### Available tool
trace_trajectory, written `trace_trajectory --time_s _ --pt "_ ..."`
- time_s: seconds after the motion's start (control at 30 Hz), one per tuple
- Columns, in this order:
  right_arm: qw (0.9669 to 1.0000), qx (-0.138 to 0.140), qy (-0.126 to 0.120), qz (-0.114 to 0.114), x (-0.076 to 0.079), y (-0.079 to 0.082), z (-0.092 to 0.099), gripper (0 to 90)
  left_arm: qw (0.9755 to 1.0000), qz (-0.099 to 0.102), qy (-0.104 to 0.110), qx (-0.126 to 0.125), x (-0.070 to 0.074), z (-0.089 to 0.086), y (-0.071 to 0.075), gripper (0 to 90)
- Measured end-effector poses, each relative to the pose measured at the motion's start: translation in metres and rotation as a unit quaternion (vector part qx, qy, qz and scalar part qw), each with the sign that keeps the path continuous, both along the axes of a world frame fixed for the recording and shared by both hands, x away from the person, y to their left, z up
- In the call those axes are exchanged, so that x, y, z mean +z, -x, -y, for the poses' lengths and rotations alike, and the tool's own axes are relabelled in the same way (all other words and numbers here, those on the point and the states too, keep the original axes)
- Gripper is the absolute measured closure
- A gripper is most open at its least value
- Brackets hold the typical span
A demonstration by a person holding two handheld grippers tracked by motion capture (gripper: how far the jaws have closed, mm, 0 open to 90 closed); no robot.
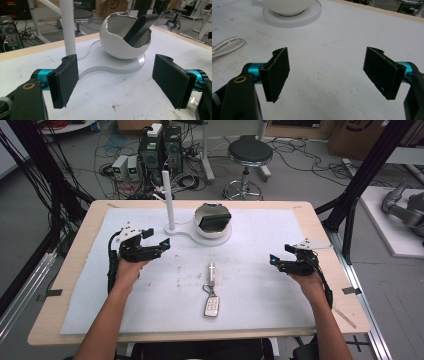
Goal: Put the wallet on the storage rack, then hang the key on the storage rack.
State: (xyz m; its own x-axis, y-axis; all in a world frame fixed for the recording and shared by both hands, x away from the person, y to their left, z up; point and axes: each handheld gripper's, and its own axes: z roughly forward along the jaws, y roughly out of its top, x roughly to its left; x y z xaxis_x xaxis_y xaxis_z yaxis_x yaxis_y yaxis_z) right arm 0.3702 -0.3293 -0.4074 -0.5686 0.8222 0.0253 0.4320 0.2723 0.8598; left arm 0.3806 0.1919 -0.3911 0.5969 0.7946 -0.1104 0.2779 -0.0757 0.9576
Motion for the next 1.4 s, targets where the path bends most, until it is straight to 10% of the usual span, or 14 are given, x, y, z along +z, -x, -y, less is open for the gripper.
trace_trajectory --time_s 0.47,0.87,1.13,1.27,1.4 --pt "0.9999 -0.014 -0.003 -0.003 -0.002 0.0 0.004 21.6 0.9995 -0.031 0.001 0.005 -0.005 0.005 0.011 23.3" --pt "0.9998 -0.018 0.001 -0.002 -0.003 0.003 0.006 21.7 0.9971 -0.065 -0.01 -0.038 -0.022 0.049 0.024 34.6" --pt "0.9994 -0.035 -0.003 -0.003 -0.002 0.002 0.01 21.7 0.9916 -0.09 -0.047 -0.08 -0.034 0.105 0.026 41.1" --pt "0.9993 -0.037 0.0 -0.007 -0.003 0.002 0.01 21.7 0.9849 -0.128 -0.065 -0.096 -0.046 0.128 0.022 32.6" --pt "0.9991 -0.042 -0.001 -0.007 -0.003 0.002 0.012 21.7 0.9832 -0.144 -0.067 -0.09 -0.049 0.138 0.02 28.1"
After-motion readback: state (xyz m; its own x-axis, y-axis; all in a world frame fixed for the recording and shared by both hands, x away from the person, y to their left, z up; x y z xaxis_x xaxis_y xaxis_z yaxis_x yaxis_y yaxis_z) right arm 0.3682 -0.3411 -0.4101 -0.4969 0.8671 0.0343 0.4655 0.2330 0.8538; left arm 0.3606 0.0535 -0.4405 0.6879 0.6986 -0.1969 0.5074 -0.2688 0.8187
